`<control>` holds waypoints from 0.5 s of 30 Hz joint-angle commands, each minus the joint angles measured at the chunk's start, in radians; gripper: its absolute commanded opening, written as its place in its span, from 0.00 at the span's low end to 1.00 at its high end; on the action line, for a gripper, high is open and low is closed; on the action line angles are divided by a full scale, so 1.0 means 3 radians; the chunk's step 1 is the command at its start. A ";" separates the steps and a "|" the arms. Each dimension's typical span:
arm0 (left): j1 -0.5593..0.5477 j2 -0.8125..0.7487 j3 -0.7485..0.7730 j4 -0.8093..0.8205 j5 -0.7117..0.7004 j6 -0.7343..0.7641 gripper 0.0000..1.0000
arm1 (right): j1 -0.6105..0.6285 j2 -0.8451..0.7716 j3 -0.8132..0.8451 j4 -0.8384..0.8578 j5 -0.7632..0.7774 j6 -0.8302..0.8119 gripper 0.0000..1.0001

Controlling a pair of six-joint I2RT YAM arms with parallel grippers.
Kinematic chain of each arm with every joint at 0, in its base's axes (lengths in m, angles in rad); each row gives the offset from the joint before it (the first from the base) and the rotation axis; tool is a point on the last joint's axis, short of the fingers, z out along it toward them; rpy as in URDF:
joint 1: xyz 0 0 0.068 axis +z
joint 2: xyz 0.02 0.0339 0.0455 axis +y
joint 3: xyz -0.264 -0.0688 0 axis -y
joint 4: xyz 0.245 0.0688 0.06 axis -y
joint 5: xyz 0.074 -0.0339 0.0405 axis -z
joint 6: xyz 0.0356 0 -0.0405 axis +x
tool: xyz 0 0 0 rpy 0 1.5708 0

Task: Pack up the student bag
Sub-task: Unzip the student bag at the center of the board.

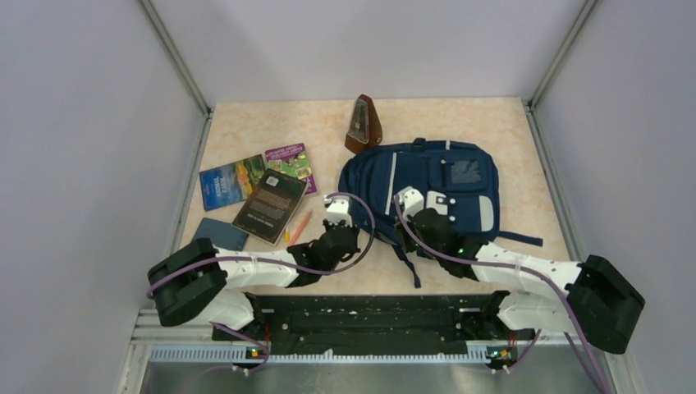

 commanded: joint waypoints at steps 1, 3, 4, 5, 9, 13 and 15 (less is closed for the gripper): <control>0.0114 -0.0119 0.0089 -0.0109 -0.0290 0.0059 0.00 | 0.0037 -0.0253 -0.0067 0.0008 0.0002 0.0088 0.00; 0.0158 -0.0126 0.0093 -0.0110 -0.0283 0.0068 0.00 | 0.0039 -0.0317 -0.0096 -0.0004 -0.0003 0.0105 0.00; 0.0181 -0.0131 0.0093 -0.0106 -0.0265 0.0069 0.00 | 0.0040 -0.0355 -0.0105 -0.0010 0.0003 0.0112 0.00; 0.0210 -0.0132 0.0096 -0.0099 -0.0252 0.0069 0.00 | 0.0037 -0.0389 -0.0112 -0.0024 0.0006 0.0118 0.00; 0.0322 -0.0144 0.0106 -0.0055 -0.0183 0.0090 0.00 | 0.0036 -0.0555 -0.0146 -0.0066 0.0090 0.0138 0.00; 0.0447 -0.0152 0.0130 0.0003 -0.0125 0.0135 0.00 | 0.0037 -0.0739 -0.0219 -0.0090 0.0093 0.0135 0.00; 0.0499 -0.0148 0.0142 0.0054 -0.0110 0.0175 0.00 | 0.0040 -0.0805 -0.0233 -0.0126 0.0075 0.0138 0.00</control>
